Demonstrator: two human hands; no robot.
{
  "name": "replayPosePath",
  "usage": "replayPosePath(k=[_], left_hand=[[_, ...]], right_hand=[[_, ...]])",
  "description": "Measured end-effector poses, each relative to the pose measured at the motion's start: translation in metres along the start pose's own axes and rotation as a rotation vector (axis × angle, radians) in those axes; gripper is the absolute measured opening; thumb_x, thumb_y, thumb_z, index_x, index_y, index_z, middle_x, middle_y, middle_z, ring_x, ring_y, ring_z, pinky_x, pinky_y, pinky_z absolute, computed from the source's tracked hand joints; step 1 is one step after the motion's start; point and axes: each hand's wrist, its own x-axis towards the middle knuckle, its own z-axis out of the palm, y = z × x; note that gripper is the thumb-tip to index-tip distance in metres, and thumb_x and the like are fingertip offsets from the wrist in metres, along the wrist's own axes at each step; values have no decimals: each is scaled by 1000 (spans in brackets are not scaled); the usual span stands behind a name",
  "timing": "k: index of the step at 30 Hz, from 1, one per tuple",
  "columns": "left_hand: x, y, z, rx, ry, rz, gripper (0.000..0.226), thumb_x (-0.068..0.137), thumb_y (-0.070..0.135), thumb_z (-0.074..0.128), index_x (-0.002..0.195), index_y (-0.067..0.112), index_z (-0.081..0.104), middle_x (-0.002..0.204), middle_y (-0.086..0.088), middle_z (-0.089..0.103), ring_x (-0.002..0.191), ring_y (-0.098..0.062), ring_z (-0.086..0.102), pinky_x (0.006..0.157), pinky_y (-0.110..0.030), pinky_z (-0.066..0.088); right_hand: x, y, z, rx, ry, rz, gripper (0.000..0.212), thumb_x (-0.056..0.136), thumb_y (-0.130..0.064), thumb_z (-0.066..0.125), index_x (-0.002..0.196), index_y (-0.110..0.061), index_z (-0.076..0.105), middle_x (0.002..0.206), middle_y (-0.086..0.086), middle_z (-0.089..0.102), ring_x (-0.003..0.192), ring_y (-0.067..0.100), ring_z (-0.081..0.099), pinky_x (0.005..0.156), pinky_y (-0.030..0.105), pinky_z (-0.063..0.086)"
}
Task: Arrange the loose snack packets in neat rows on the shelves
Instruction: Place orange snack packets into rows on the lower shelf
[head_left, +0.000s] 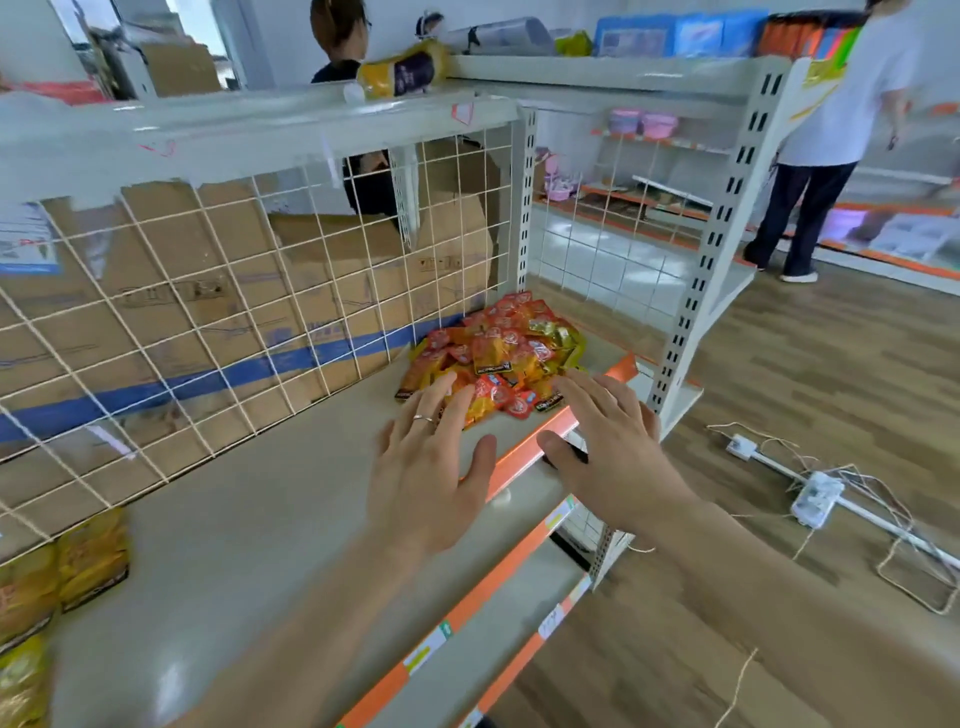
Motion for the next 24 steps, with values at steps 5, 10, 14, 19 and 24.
replayPosePath(k=[5, 10, 14, 19, 24], left_hand=[[71, -2, 37, -57, 3, 0, 60, 95, 55, 34, 146, 25, 47, 158, 9, 36, 143, -20, 36, 111, -45, 33], [126, -13, 61, -38, -42, 57, 63, 95, 57, 32, 147, 24, 46, 156, 11, 39, 142, -19, 38, 112, -49, 36], [154, -18, 76, -9, -52, 46, 64, 95, 58, 29, 149, 25, 42, 157, 8, 39, 142, -22, 38, 114, -50, 33], [183, -19, 86, -14, -76, -11, 81, 92, 73, 9, 158, 28, 19, 161, 6, 32, 147, -20, 30, 119, -45, 22], [208, -27, 99, 16, -71, -98, 68, 99, 59, 30, 158, 28, 17, 161, 5, 32, 146, -23, 33, 117, -46, 26]], right_hand=[[68, 30, -5, -19, -37, 17, 64, 101, -53, 37, 156, -30, 17, 163, -11, 14, 150, 11, -2, 121, 45, 3], [125, 46, -5, 11, -28, 27, 66, 100, -51, 41, 156, -30, 13, 161, -11, 20, 148, 6, -2, 120, 42, 5], [155, 58, 2, -12, -18, 5, 65, 100, -53, 38, 156, -29, 14, 162, -12, 17, 148, 6, -2, 121, 42, 5], [192, 70, 7, 9, -42, 26, 64, 101, -49, 40, 156, -28, 15, 162, -11, 17, 146, 4, -1, 122, 42, 3], [240, 80, 15, -47, -87, -18, 65, 101, -49, 38, 157, -28, 13, 163, -8, 18, 149, 11, 1, 121, 44, 1]])
